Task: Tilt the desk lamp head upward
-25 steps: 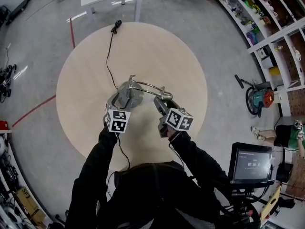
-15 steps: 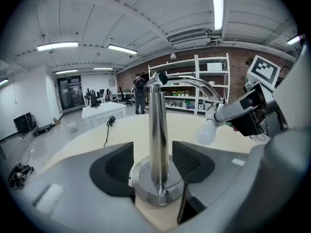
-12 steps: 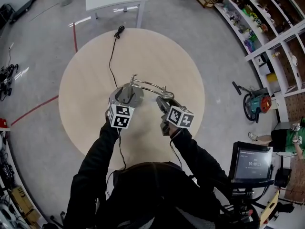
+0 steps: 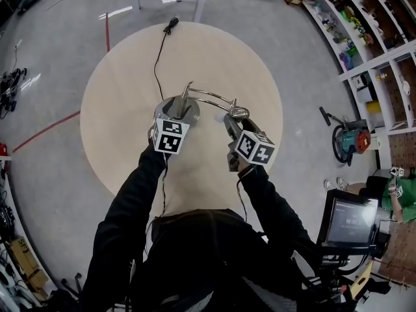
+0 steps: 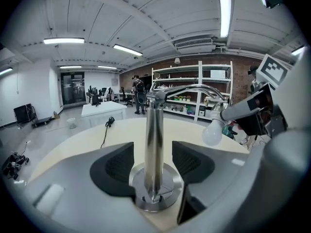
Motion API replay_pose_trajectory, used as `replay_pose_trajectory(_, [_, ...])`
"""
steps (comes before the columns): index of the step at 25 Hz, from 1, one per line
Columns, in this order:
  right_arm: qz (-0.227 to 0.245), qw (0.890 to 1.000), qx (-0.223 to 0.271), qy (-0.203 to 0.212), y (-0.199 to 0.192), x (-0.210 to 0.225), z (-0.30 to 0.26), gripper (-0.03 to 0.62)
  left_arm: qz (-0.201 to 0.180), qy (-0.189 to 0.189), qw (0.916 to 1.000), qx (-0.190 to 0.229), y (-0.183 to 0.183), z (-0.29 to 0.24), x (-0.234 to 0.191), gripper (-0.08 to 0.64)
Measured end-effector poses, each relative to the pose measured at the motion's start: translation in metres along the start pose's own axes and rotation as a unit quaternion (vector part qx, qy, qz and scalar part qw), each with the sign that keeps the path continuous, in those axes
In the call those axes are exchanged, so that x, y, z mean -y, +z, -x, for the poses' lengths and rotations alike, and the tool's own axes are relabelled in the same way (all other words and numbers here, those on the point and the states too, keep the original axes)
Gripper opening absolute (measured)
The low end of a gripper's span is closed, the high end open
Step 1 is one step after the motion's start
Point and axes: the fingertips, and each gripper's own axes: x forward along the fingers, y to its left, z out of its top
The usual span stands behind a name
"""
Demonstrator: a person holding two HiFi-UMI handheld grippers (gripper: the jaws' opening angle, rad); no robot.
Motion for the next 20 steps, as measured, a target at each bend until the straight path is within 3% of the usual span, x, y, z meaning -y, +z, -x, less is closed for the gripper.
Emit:
replay_pose_trajectory(5, [0.033, 0.999, 0.01, -0.006, 0.012, -0.003, 0.0, 0.281, -0.005, 0.011, 0.9999, 0.005, 0.008, -0.009, -0.01, 0.232])
replay_pose_trajectory(20, [0.121, 0.991, 0.044, -0.03, 0.047, -0.011, 0.014, 0.276, -0.009, -0.01, 0.9999, 0.005, 0.009, -0.022, -0.004, 0.143])
